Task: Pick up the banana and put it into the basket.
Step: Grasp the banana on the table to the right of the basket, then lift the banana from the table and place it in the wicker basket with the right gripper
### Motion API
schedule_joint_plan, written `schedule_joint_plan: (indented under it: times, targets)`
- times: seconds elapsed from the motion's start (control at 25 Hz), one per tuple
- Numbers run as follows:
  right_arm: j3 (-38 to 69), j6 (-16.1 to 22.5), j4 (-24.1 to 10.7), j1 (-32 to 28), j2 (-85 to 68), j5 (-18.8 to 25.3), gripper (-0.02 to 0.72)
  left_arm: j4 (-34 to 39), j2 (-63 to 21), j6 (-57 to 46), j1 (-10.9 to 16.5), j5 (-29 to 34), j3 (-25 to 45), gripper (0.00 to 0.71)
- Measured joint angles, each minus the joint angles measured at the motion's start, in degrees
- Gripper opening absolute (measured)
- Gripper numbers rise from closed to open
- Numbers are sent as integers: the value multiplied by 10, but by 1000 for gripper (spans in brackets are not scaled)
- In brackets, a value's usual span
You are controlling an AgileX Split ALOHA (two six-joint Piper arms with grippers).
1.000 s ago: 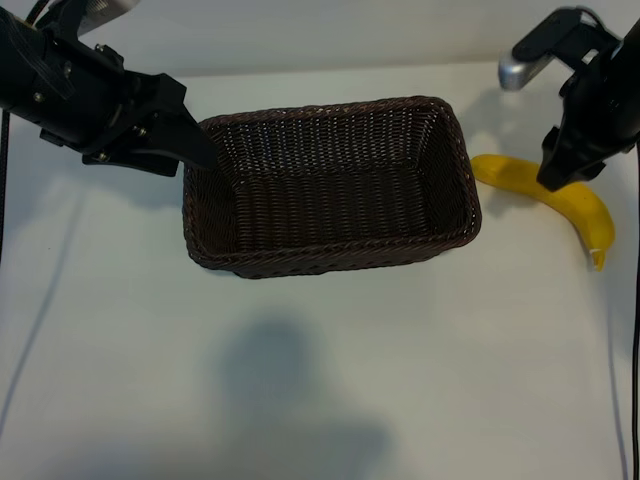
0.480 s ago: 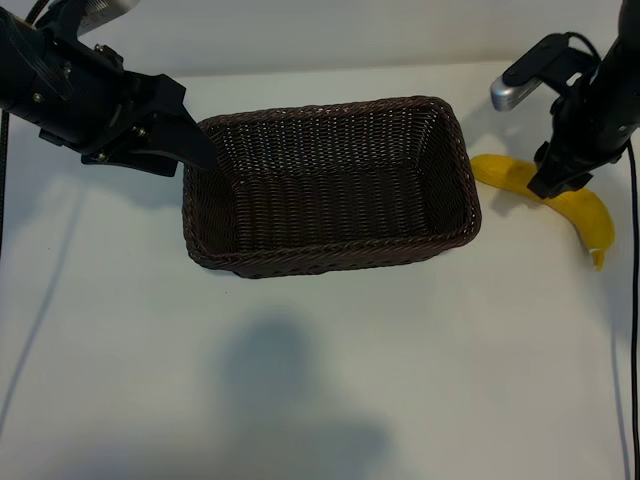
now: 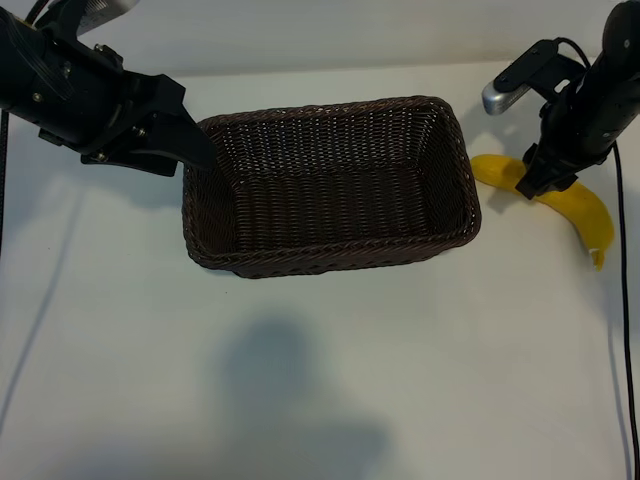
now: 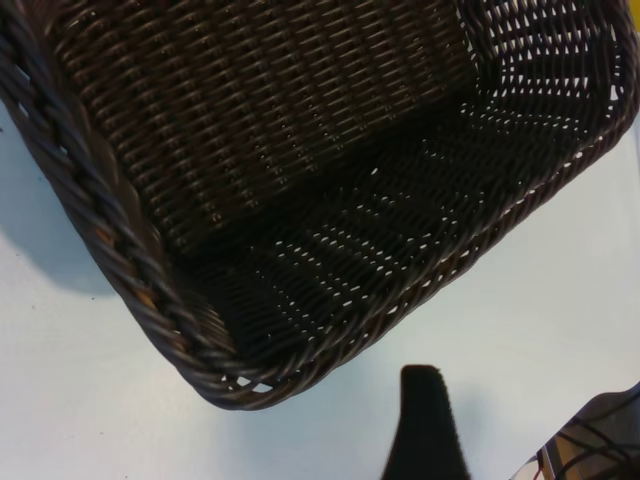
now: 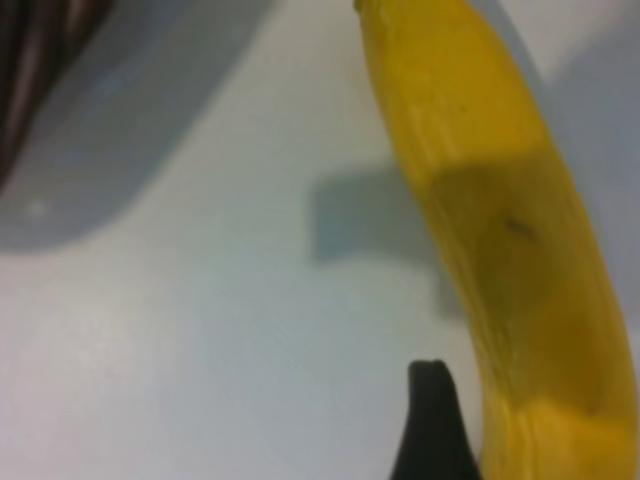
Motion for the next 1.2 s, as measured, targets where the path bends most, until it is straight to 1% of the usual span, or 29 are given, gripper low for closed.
schedule_joint_plan:
  times: [0.2, 0.36, 0.44, 0.52, 0.8, 0.92, 1.0, 1.08, 1.16, 1.2]
  targets:
    - [0, 5, -21, 0, 22, -12, 511, 0, 0, 1, 0, 0, 0, 540]
    - [0, 8, -21, -1, 43, -13, 511, 0, 0, 1, 0, -2, 0, 540]
    - [0, 13, -21, -1, 48, -12, 488, 0, 0, 1, 0, -4, 0, 540]
    - [0, 19, -22, -1, 49, -7, 420, 0, 0, 2, 0, -7, 0, 540]
    - [-1, 24, -23, -1, 17, 26, 422, 0, 0, 2, 0, -15, 0, 540]
    - [-10, 33, -23, -1, -11, 59, 422, 0, 0, 2, 0, -18, 0, 539]
    - [-23, 41, -23, -1, -32, 91, 422, 0, 0, 2, 0, -18, 0, 539]
    - [-45, 58, -21, -3, -59, 120, 422, 0, 0, 4, 0, -18, 0, 539]
    - [-68, 72, -8, -12, -86, 148, 422, 1, 0, 4, 0, -14, 0, 539]
    - [-82, 77, 6, -17, -100, 161, 422, 1, 0, 4, 0, -11, 0, 539]
